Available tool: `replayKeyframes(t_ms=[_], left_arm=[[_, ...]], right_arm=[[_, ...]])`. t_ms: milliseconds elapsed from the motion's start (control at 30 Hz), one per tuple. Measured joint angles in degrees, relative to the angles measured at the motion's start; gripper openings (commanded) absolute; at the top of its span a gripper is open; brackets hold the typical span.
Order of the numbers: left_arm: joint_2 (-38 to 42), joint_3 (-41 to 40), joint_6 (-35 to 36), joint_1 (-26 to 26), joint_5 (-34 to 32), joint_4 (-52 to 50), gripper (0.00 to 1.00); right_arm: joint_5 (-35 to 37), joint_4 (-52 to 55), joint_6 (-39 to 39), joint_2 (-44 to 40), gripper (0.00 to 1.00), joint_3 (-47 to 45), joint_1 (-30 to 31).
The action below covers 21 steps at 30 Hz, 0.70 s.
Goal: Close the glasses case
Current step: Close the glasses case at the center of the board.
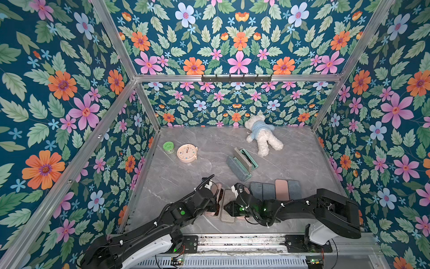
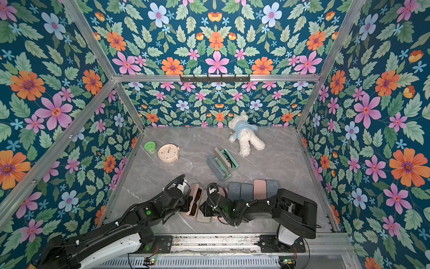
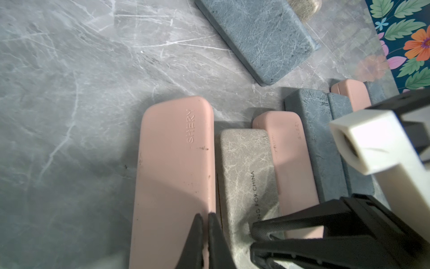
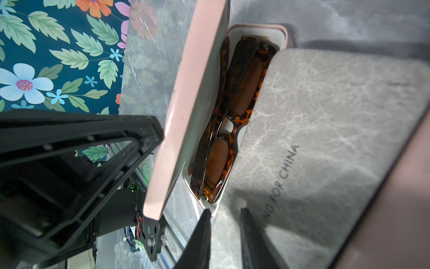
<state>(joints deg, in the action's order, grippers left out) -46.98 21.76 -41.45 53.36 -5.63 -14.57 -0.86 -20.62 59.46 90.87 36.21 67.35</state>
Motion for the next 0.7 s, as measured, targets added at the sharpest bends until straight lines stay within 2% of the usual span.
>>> replayKeyframes(t_ms=[400,700], left_arm=[[-3.02,-2.95,-0.85,0.09,2.78,4.33,0.09],[-1.53,-2.73,-1.66,0.22,3.45,4.37,0.11]], right_arm=[[0.04,2.78,0.0,-2.12,0.26,-0.63,-0.83],[0.07,4.5,-0.02,-3.41,0.26,-0.98,-1.33]])
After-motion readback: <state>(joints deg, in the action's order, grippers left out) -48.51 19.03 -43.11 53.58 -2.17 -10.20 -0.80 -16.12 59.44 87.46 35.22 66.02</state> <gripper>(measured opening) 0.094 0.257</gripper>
